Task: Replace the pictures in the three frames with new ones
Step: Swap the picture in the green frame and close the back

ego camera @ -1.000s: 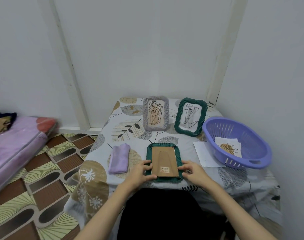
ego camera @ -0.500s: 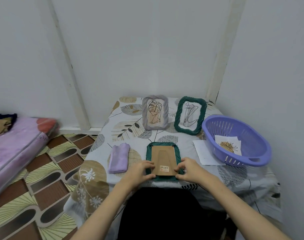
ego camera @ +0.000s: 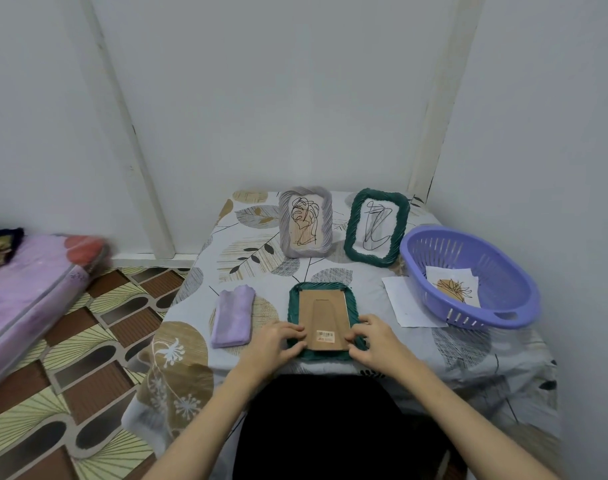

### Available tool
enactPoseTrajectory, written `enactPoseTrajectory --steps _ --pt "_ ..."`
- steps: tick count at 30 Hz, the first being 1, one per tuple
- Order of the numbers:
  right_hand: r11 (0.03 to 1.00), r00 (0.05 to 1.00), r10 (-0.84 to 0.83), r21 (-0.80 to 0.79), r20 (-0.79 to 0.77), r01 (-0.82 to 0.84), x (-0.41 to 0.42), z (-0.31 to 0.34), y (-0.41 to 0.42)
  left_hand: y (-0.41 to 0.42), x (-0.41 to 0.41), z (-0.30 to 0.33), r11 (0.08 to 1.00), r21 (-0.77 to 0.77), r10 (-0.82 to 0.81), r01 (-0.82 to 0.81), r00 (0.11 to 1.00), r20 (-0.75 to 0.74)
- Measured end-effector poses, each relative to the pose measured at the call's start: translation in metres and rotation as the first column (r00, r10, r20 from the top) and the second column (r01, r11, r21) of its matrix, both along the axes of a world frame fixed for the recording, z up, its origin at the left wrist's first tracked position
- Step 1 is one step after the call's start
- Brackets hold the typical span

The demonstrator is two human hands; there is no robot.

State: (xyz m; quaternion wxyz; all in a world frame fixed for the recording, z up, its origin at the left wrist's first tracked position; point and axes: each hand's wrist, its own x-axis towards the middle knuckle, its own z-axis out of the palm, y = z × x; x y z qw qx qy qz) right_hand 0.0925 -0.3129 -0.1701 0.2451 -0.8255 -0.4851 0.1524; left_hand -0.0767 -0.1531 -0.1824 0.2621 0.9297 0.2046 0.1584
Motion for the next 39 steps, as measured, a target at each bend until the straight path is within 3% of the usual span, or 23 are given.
enactPoseTrajectory --steps 7,16,23,31,33,35,36,37,39 --pt "0.988 0.953 -0.053 0.12 -0.299 0.093 0.015 0.008 -0.009 0.005 0.0 0.005 0.988 -0.152 0.003 -0.002 1.0 0.003" --pt "0.993 0.988 -0.09 0.064 -0.127 0.098 0.002 0.002 -0.001 0.0 -0.002 -0.002 0.988 -0.157 0.024 -0.012 0.997 0.076" --pt "0.98 0.983 -0.138 0.124 -0.118 0.153 -0.006 -0.005 0.001 -0.006 -0.001 -0.009 0.984 -0.157 0.102 -0.081 0.985 0.136" --pt "0.978 0.975 -0.128 0.142 -0.181 0.155 -0.008 0.006 -0.003 -0.011 0.005 -0.008 0.961 -0.228 0.186 -0.158 0.977 0.107" --pt "0.981 0.978 -0.1 0.147 -0.184 0.128 -0.011 0.009 -0.003 -0.013 0.01 -0.001 0.853 -0.468 0.311 -0.232 0.945 0.099" --pt "0.987 0.996 -0.066 0.145 -0.061 0.074 -0.019 0.011 -0.001 -0.014 0.016 0.012 0.512 -0.834 0.483 -0.206 0.872 0.081" --pt "0.988 0.998 -0.045 0.148 0.032 0.04 -0.026 0.013 0.001 -0.013 0.018 0.019 0.33 -0.932 0.555 -0.153 0.829 0.061" --pt "0.988 0.992 -0.019 0.152 0.125 0.0 -0.033 0.015 0.003 -0.012 0.02 0.027 0.18 -0.98 0.609 -0.087 0.792 0.041" --pt "0.991 0.963 0.026 0.117 0.268 -0.06 -0.044 0.022 0.009 -0.006 0.021 0.036 -0.009 -1.0 0.637 0.009 0.77 0.001"
